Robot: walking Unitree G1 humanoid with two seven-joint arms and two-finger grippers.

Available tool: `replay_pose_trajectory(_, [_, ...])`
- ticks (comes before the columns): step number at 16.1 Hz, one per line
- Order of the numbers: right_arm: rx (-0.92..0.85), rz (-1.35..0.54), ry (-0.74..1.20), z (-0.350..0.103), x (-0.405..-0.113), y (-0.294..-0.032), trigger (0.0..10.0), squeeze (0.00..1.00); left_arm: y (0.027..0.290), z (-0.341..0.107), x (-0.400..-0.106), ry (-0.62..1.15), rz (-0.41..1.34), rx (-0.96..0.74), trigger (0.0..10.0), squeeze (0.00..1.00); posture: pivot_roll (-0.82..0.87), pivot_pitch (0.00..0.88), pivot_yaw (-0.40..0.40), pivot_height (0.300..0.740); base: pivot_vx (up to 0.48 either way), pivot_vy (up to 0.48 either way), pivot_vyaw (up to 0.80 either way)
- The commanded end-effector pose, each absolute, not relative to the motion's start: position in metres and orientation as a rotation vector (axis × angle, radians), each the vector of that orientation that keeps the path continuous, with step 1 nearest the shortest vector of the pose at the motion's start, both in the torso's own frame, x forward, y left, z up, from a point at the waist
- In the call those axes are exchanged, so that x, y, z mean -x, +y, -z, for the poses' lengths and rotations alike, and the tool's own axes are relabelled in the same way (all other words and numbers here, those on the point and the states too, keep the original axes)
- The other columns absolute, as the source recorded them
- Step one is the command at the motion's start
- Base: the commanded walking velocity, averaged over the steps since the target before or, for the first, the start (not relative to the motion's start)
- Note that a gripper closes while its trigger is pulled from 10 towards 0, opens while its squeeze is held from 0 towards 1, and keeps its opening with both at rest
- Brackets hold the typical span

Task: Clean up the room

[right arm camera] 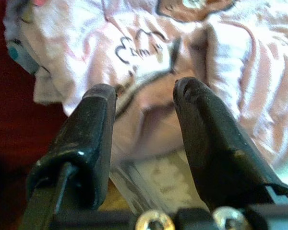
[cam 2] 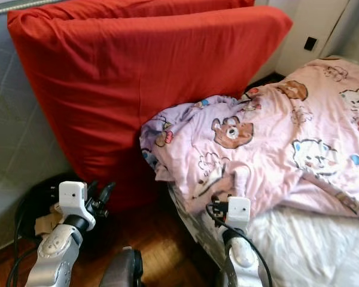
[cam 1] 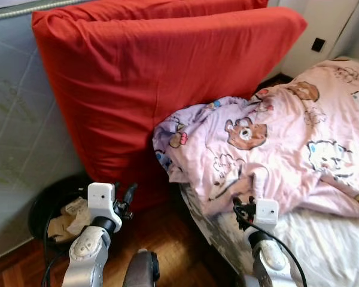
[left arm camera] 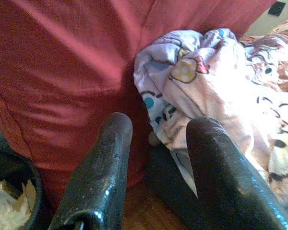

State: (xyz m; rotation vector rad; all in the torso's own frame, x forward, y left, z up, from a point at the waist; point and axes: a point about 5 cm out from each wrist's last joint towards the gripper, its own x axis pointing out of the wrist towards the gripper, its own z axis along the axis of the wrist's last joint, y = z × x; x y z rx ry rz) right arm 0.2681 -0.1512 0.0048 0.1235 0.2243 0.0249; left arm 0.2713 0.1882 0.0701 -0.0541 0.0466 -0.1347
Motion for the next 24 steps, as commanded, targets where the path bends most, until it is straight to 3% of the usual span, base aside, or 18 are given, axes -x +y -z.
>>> replay_pose_trajectory(1, [-0.131, -0.016, 0.234, -0.002, -0.266, -0.153, 10.0, 0.00, 0.187, -0.070, -0.273, 0.055, 0.140, 0.052, 10.0, 0.00, 0.02, 0.087, 0.026, 0.620, 0.289, 0.000, 0.00])
replay_pose_trajectory(6, [-0.132, -0.005, 0.249, 0.000, -0.267, -0.152, 10.0, 0.00, 0.187, -0.071, -0.273, 0.051, 0.143, 0.052, 10.0, 0.00, 0.03, 0.091, 0.028, 0.620, 0.292, 0.000, 0.00])
replay_pose_trajectory(11, [-0.190, 0.140, 0.345, 0.008, -0.272, -0.167, 10.0, 0.00, 0.185, -0.075, -0.273, 0.038, 0.157, 0.047, 10.0, 0.00, 0.04, 0.111, 0.035, 0.620, 0.000, 0.000, 0.00])
replay_pose_trajectory(15, [-0.189, 0.144, 0.427, 0.009, -0.281, -0.168, 10.0, 0.00, 0.186, -0.080, -0.275, 0.029, 0.155, 0.048, 10.0, 0.00, 0.07, 0.153, 0.041, 0.620, 0.000, 0.000, 0.00])
replay_pose_trajectory(17, [-0.188, 0.135, 0.460, 0.009, -0.286, -0.168, 10.0, 1.00, 0.186, -0.083, -0.277, 0.025, 0.146, 0.054, 10.0, 0.00, 0.09, 0.175, 0.039, 0.620, 0.000, 0.000, 0.00])
replay_pose_trajectory(24, [-0.161, 0.157, 0.458, -0.002, -0.299, -0.177, 10.0, 1.00, 0.190, -0.098, -0.274, 0.000, 0.143, 0.050, 10.0, 0.00, 0.13, 0.297, 0.033, 0.620, 0.000, 0.000, 0.00])
